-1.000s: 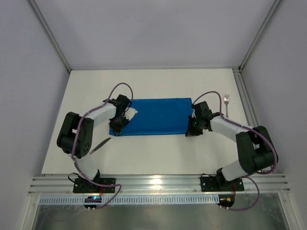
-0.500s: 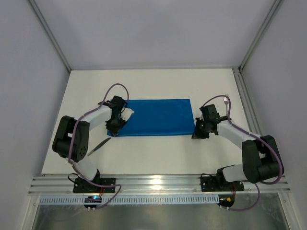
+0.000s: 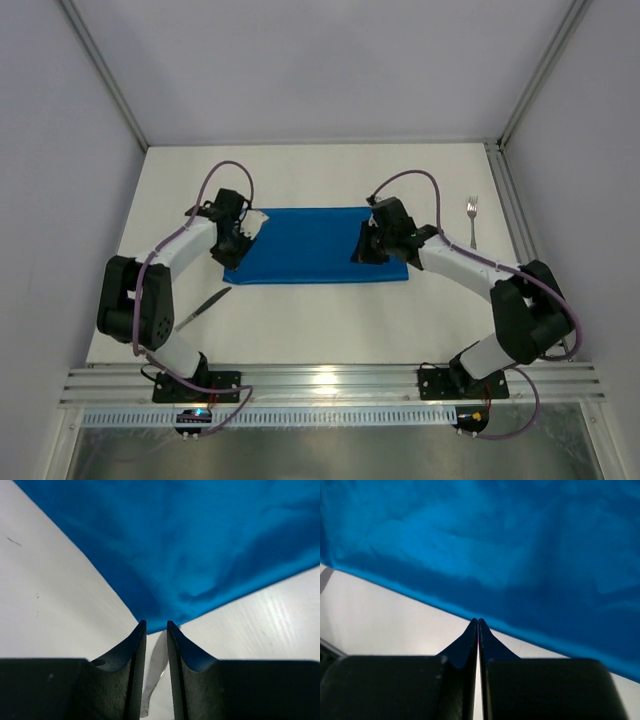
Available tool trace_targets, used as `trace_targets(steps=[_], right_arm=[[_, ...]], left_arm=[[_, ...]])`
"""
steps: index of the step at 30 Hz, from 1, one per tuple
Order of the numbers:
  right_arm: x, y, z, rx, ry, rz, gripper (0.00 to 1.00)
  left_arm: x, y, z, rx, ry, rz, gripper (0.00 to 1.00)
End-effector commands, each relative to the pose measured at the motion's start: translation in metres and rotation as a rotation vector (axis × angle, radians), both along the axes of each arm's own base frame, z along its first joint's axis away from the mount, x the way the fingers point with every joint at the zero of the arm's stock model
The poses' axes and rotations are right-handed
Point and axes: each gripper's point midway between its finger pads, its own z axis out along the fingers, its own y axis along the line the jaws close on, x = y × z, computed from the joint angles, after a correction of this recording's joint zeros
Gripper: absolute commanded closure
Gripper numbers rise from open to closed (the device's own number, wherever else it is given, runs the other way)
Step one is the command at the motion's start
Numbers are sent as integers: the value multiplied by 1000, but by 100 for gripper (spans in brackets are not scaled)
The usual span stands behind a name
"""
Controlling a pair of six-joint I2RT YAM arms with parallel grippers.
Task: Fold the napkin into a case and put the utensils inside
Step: Smooth out the rectangle-folded napkin at the center of the board.
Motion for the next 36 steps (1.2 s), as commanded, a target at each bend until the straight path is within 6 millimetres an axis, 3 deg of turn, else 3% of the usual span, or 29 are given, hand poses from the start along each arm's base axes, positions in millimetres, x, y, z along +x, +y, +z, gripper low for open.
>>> trace_targets(steps=[1, 5, 7, 10, 16, 22, 28, 30, 36], right_arm=[[22, 0, -17, -11, -10, -112, 96], [14, -40, -67, -90, 96, -216, 96], [7, -53, -82, -107, 133, -250, 96], [-1, -64, -89, -109, 153, -279, 96], [-6, -82, -82, -133, 141, -325, 96], [-16, -123, -98, -86, 209, -446, 96], [-15, -124, -97, -48, 223, -488, 96], [-22, -129, -97, -27, 256, -577, 96], [-30, -170, -79, -153, 169, -732, 96]], left_arm=[[14, 27, -24, 94, -16, 57, 76], [9, 28, -42, 89, 29, 54, 77], [9, 26, -50, 80, 34, 48, 76], [11, 28, -63, 97, 46, 51, 76], [10, 34, -69, 117, 50, 64, 77], [6, 41, -73, 140, 53, 58, 77], [3, 43, -76, 150, 66, 50, 78], [2, 43, -77, 151, 72, 45, 78], [3, 38, -75, 127, 71, 28, 77]])
